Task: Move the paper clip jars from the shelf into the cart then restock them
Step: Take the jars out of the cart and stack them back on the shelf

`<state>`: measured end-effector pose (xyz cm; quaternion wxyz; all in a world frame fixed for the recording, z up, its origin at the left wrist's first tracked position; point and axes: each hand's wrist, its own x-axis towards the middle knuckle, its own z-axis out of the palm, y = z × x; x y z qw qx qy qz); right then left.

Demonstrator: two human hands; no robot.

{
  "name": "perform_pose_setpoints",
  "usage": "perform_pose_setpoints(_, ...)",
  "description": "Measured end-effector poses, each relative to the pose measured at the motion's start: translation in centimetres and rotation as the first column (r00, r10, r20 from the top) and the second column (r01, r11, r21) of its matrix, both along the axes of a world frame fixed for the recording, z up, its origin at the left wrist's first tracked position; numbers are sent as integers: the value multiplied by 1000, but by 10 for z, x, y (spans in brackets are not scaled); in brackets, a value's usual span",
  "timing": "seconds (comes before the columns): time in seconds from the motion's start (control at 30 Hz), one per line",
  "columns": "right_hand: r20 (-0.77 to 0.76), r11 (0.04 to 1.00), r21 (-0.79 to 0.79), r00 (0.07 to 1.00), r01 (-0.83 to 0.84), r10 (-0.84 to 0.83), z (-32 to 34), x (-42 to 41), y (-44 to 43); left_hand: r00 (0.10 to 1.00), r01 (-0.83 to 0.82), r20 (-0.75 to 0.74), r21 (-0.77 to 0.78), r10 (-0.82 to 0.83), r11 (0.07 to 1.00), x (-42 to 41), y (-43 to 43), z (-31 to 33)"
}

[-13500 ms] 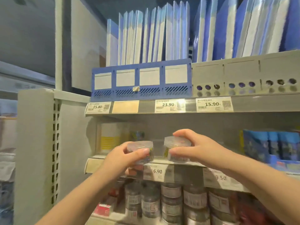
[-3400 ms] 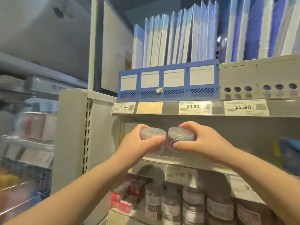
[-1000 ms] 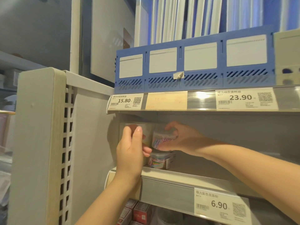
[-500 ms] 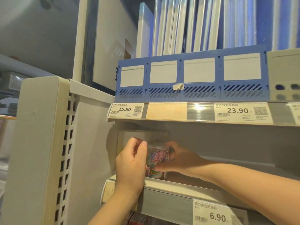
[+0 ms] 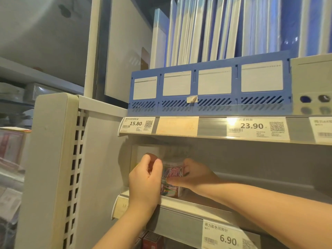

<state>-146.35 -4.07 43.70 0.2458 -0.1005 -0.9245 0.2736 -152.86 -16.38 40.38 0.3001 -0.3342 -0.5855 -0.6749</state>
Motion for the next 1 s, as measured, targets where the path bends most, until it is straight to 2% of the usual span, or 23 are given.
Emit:
perform_pose_setpoints(0.27, 3, 999, -13, 999, 38, -38, -6, -14, 6, 996, -74, 47, -36, 76, 997, 3, 3, 2)
perform_pose_setpoints(0.57, 17, 998, 34, 999, 49, -50, 5, -1, 3, 988, -150, 11, -163, 154, 975, 6, 0, 3)
perform_pose_setpoints(0.7, 59, 966, 232, 989, 115, -132, 25, 30, -10, 985, -175, -37, -212, 171, 961, 14, -9, 6)
perform_pose_setpoints(0.77, 77, 944, 313, 988, 104, -134, 31, 61, -20, 990, -137, -54, -254, 127, 958, 29, -12, 6)
perform_pose_setpoints(0.87, -12, 911, 397, 994, 108, -112, 23, 116, -40, 996, -4, -83, -278, -20, 961, 62, -14, 7)
perform_pose_setpoints(1.0, -99, 857, 462, 974, 227, -204, 2, 193, -76, 964, 118, -169, -424, -206, 898, 113, -18, 7)
